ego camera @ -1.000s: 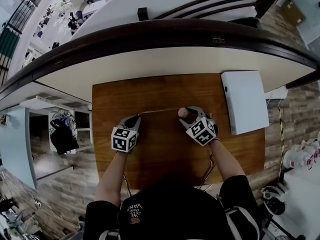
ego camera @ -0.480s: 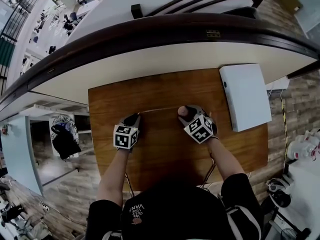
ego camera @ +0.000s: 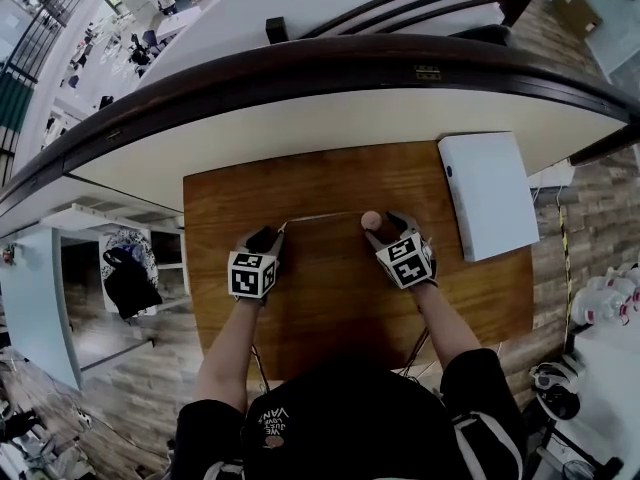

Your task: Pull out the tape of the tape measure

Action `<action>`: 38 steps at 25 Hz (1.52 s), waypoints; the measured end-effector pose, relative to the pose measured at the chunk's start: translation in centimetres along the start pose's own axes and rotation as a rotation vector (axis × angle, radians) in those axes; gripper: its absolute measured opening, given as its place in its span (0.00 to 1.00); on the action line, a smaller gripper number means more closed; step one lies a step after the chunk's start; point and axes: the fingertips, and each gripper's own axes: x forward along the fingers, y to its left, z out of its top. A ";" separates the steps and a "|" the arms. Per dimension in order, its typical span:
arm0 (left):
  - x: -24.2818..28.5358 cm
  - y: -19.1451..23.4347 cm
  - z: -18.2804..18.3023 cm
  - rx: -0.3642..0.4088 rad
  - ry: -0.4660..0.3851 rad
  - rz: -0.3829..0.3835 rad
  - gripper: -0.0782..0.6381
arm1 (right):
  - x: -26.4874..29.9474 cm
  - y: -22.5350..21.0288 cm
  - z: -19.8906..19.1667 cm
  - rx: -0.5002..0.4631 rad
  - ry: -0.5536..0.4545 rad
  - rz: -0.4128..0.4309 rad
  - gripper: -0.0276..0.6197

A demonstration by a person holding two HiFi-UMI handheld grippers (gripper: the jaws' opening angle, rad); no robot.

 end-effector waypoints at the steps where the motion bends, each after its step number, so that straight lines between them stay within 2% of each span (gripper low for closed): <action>1: -0.4 0.0 0.1 -0.004 -0.010 0.001 0.28 | -0.5 -0.1 0.1 0.027 -0.013 -0.014 0.38; 9: -4.2 -0.7 0.6 -0.022 -0.102 -0.004 0.28 | -5.4 1.5 1.3 0.186 -0.138 -0.112 0.38; 16: -8.8 -3.1 2.0 0.019 -0.216 -0.027 0.28 | -10.0 4.0 1.1 0.287 -0.234 -0.178 0.37; 25: -16.2 -6.4 2.4 0.045 -0.362 -0.053 0.27 | -16.2 8.9 3.5 0.276 -0.372 -0.229 0.16; 34: -23.1 -7.8 0.3 0.040 -0.445 -0.075 0.14 | -19.1 15.0 3.8 0.251 -0.399 -0.213 0.11; 38: -25.3 -8.2 -1.0 0.034 -0.472 -0.089 0.13 | -20.1 17.2 3.9 0.249 -0.420 -0.215 0.09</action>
